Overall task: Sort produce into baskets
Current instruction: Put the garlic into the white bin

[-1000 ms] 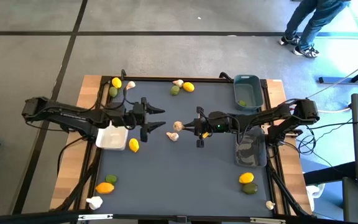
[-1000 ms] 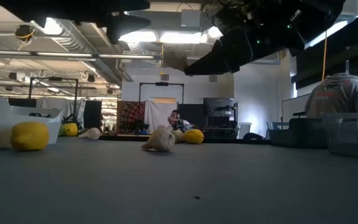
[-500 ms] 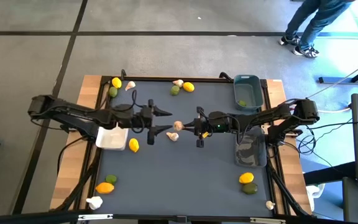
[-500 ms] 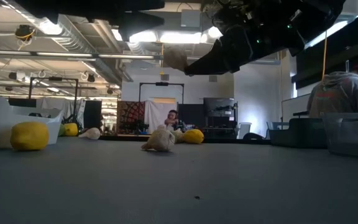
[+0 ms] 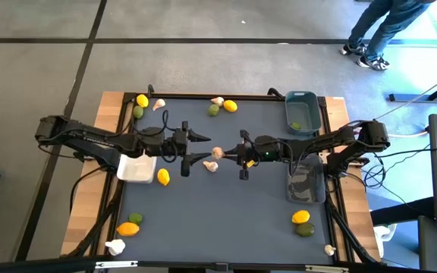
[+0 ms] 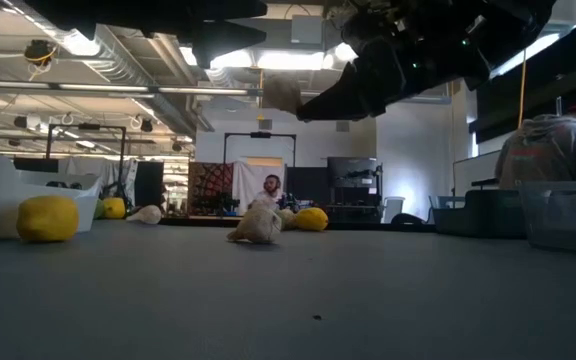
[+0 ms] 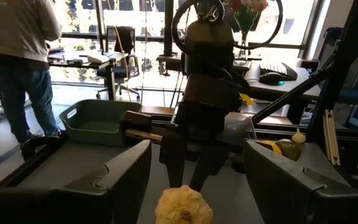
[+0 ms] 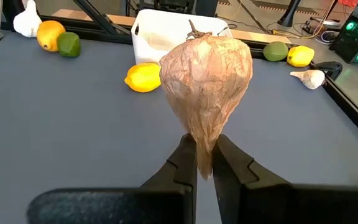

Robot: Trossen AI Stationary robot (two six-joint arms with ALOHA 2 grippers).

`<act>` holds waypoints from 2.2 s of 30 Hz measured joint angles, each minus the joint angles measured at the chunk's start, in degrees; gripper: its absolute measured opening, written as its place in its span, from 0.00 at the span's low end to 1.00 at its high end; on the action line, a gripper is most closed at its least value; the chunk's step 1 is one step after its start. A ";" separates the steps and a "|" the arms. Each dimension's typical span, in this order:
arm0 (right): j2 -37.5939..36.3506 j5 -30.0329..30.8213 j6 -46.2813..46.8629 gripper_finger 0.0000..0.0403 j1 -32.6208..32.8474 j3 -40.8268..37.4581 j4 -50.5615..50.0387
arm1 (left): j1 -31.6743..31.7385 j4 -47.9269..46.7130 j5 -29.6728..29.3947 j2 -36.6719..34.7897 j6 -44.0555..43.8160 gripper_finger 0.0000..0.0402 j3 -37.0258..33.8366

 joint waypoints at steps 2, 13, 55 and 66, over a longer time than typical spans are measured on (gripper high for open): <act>0.00 0.00 0.11 0.07 0.00 0.00 0.49 | 0.00 0.03 0.00 0.00 -0.11 0.62 0.00; 0.00 0.00 1.03 0.07 0.00 0.02 8.57 | 0.00 -0.46 0.00 0.00 -0.08 0.62 0.00; 2.71 -2.23 3.25 0.07 0.01 2.34 19.23 | -0.04 13.04 -0.39 7.10 -0.11 0.40 -0.04; 2.71 -3.74 6.78 0.18 0.01 2.86 18.77 | -0.04 12.86 0.62 7.02 0.12 0.39 -0.04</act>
